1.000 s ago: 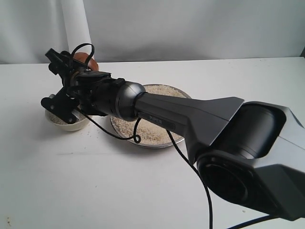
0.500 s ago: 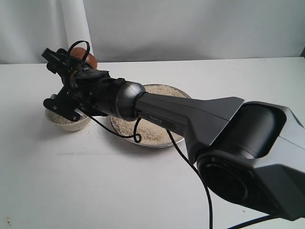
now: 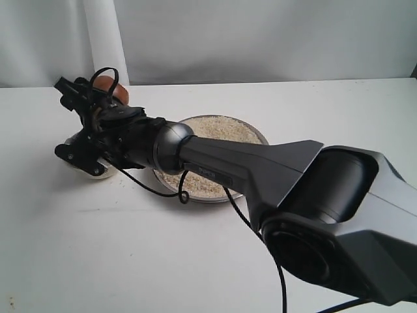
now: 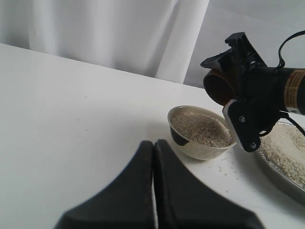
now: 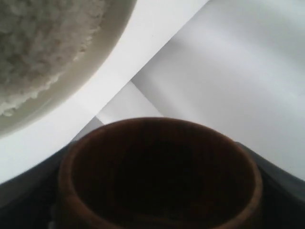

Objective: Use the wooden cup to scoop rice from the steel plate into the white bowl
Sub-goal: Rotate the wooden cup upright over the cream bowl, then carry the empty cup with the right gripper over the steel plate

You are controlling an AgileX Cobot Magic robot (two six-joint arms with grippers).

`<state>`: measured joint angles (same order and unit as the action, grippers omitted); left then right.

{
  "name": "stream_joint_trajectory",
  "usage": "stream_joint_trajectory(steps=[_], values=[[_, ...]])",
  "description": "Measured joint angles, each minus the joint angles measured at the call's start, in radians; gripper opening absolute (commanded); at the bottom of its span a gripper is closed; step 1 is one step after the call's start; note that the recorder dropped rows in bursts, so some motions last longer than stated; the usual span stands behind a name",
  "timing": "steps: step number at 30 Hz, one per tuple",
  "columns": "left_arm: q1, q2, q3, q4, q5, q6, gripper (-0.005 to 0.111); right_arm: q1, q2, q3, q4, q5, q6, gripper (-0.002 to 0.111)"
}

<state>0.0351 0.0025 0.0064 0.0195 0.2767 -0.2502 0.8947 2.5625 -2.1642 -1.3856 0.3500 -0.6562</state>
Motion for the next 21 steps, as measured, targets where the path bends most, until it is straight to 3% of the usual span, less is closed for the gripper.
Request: stream_joint_trajectory(steps=[7, 12, 16, 21], values=[[0.0, 0.0, 0.0, 0.0, 0.0, 0.0, 0.0, 0.0, -0.022, 0.0, 0.088, 0.008, 0.256, 0.0], [0.0, 0.0, 0.0, 0.0, 0.0, 0.0, 0.0, -0.002, -0.082, 0.0, 0.347, 0.092, 0.333, 0.0], [0.0, 0.0, 0.0, 0.0, 0.0, 0.0, 0.0, -0.033, -0.156, 0.0, 0.654, 0.227, 0.249, 0.0], [0.0, 0.0, 0.0, 0.0, 0.0, 0.0, 0.0, -0.125, -0.245, -0.002, 0.964, 0.519, 0.037, 0.0]])
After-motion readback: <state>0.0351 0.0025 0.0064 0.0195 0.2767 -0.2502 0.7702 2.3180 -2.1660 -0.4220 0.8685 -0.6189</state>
